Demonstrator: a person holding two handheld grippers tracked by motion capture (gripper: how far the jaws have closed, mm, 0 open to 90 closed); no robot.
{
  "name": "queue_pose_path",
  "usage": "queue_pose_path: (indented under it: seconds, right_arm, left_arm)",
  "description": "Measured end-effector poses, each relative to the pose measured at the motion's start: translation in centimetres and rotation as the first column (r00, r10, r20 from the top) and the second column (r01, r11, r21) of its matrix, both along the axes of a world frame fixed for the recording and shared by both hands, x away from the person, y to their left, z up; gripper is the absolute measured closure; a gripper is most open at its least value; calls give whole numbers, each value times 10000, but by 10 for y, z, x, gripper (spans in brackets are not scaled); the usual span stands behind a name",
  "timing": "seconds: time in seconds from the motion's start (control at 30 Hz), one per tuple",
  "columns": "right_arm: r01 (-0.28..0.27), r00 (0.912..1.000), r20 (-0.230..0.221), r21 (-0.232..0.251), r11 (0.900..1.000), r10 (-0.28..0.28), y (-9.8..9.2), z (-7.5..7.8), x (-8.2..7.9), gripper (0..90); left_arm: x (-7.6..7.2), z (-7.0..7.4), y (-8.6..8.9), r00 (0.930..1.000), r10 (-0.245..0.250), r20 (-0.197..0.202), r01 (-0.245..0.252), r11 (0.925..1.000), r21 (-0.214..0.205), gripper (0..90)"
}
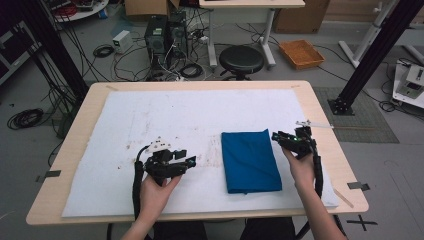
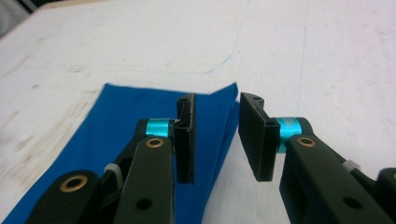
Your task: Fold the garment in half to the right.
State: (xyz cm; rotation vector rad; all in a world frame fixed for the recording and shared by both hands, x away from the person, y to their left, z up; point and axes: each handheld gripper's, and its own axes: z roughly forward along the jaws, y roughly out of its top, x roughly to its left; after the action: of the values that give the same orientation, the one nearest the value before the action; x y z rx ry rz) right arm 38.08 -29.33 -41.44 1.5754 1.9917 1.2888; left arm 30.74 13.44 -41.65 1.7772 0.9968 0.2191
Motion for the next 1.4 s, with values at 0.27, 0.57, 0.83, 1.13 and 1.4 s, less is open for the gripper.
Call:
queue_pose_path:
  seconds: [0.27, 0.57, 0.83, 1.13, 1.4]
  right_arm:
    - [169, 9960, -871, -172, 9997, -184, 10, -20, 34, 787]
    - [317, 9977, -597, -105, 9994, -322, 4, -21, 28, 900]
    - [472, 9970, -593, -351, 9983, -493, 1, -22, 25, 844]
    - [506, 9983, 307, -201, 9985, -500, -15, -4, 8, 506]
    - [-214, 9885, 1483, -619, 9979, 304, -34, 14, -26, 404]
  left_arm:
    - [0, -1, 0, 10000, -29, -23, 29, 10000, 6, 482]
    - [-1, -1, 2, 10000, 26, -23, -26, 10000, -61, 482]
    - [-3, 0, 4, 10000, 56, 8, -56, 10000, -53, 482]
    - [7, 10, 14, 9991, 223, 371, -224, 9997, 26, 452]
    - [19, 34, 47, 9871, 581, 1489, -662, 9965, 505, 397]
